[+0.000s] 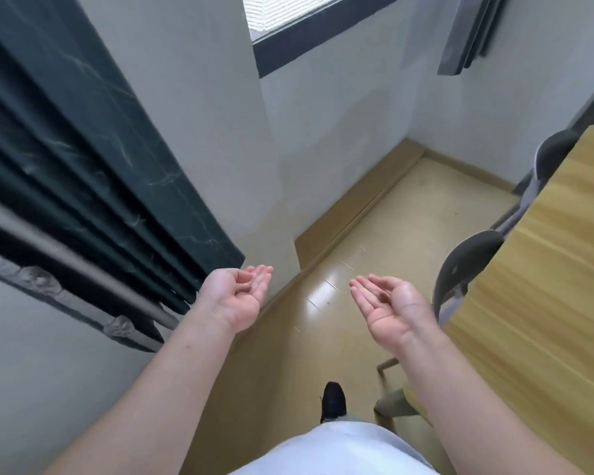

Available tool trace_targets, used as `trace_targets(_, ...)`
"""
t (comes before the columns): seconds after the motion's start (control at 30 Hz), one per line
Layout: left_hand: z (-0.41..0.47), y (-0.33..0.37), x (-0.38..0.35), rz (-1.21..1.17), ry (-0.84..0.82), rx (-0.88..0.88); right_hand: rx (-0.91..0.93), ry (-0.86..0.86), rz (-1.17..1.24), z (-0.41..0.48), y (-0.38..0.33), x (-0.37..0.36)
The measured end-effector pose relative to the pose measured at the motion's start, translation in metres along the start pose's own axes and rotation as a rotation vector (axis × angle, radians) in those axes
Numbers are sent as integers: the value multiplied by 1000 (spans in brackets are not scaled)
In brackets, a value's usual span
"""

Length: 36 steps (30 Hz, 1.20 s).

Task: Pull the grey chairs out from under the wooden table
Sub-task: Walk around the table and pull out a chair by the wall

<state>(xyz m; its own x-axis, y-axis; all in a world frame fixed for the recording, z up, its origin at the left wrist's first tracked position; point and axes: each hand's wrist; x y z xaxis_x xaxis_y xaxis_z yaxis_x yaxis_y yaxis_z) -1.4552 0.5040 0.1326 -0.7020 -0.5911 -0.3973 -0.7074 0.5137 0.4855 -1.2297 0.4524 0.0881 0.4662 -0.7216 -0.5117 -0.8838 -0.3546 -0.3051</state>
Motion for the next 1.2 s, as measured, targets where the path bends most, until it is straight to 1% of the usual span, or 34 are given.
trace_targets(0.07, 19, 25, -50, 11, -68, -18, 31, -32, 28, 18, -33, -30)
trace_targets(0.13, 29, 41, -88, 12, -100, -42, 69, -30, 53, 29, -55, -52)
trace_targets(0.23, 58, 54, -141, 45, -136, -7, 107, -25, 84, 52, -90, -81)
trace_targets(0.43, 144, 55, -242, 226, -149, 140, 177, 63, 192, 112, -151, -115)
trace_targets(0.63, 222, 53, -376, 424, -281, 288, 335, 214, 367, 157, -221, -146)
trace_targets(0.73, 240, 51, -445, 502, -386, 352, 415, 242, 443, 165, -252, -164)
trace_targets(0.83, 251, 30, -502, 581, -434, 413, 474, 306, 570, 177, -279, -164)
trace_targets(1.0, 260, -26, -568, 780, -500, 525, 582, 380, 760, 190, -321, -145)
trace_targets(1.1, 269, -65, -610, 892, -546, 539, 639, 418, 856, 206, -355, -126)
trace_targets(1.2, 274, -99, -659, 958, -598, 537, 675, 392, 924, 221, -400, -113)
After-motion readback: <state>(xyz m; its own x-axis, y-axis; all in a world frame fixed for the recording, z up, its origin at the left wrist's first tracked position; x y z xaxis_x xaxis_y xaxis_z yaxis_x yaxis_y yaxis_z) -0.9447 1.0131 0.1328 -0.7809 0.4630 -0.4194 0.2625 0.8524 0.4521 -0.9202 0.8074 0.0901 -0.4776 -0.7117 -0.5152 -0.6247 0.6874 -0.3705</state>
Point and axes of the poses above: each hand's wrist, its own z-axis towards the middle knuckle, its own x-axis out of the back of the hand, y = z × x, and after that the axes turned 3 degrees about -x, right-handed
